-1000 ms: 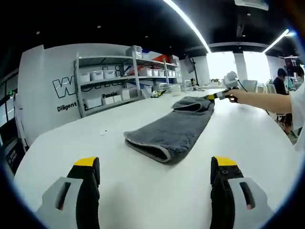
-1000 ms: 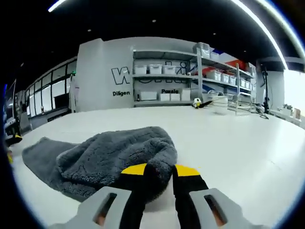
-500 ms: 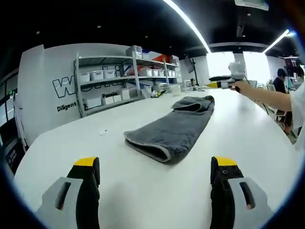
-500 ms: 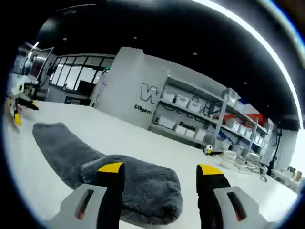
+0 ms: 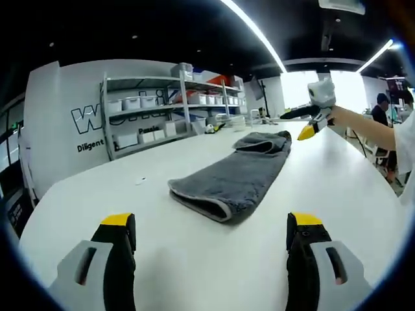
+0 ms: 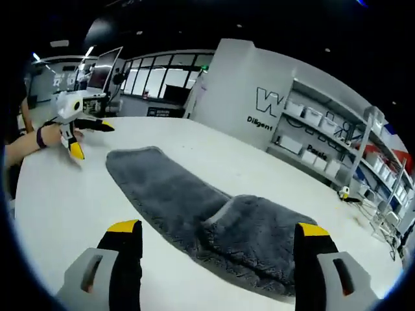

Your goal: Open the folded towel by lifting each exposed corner and separating the folded layers until the towel lies flat within the target outline without major curled edges

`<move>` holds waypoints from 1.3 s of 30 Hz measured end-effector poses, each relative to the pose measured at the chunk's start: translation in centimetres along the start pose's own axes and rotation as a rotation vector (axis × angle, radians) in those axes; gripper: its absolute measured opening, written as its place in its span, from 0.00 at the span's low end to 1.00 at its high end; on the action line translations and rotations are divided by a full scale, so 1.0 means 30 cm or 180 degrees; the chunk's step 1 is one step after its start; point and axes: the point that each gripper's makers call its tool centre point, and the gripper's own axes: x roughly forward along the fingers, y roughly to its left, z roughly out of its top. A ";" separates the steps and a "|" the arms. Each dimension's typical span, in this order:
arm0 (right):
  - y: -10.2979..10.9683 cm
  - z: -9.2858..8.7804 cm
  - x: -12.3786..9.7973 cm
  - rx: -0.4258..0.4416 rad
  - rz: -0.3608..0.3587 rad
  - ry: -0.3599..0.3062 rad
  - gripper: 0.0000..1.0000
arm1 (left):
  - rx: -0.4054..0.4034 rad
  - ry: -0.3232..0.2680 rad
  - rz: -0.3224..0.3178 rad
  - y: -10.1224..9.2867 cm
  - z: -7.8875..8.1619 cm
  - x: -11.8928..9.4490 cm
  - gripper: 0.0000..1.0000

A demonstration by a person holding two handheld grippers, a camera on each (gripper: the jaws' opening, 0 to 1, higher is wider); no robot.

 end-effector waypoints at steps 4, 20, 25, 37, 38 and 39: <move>-0.004 -0.017 0.002 -0.0293 -0.0002 0.0180 0.99 | 0.0007 -0.0008 -0.0002 -0.009 -0.001 -0.002 0.96; -0.044 -0.056 0.059 -0.1675 -0.0446 0.0671 0.99 | 0.0010 -0.0005 0.0003 -0.012 -0.004 -0.004 0.96; -0.058 -0.013 0.070 -0.1632 -0.0546 0.0551 0.82 | 0.0012 -0.0007 0.0003 -0.012 -0.002 -0.003 0.96; -0.045 -0.032 0.187 -0.1495 -0.0567 0.0598 0.59 | 0.0021 -0.0026 -0.0002 -0.045 -0.002 -0.017 0.96; -0.042 -0.041 0.196 -0.1467 -0.0548 0.0621 0.55 | 0.0021 -0.0028 -0.0002 -0.048 -0.001 -0.018 0.96; -0.040 -0.047 0.201 -0.1450 -0.0539 0.0639 0.48 | 0.0020 -0.0032 -0.0002 -0.051 -0.001 -0.019 0.96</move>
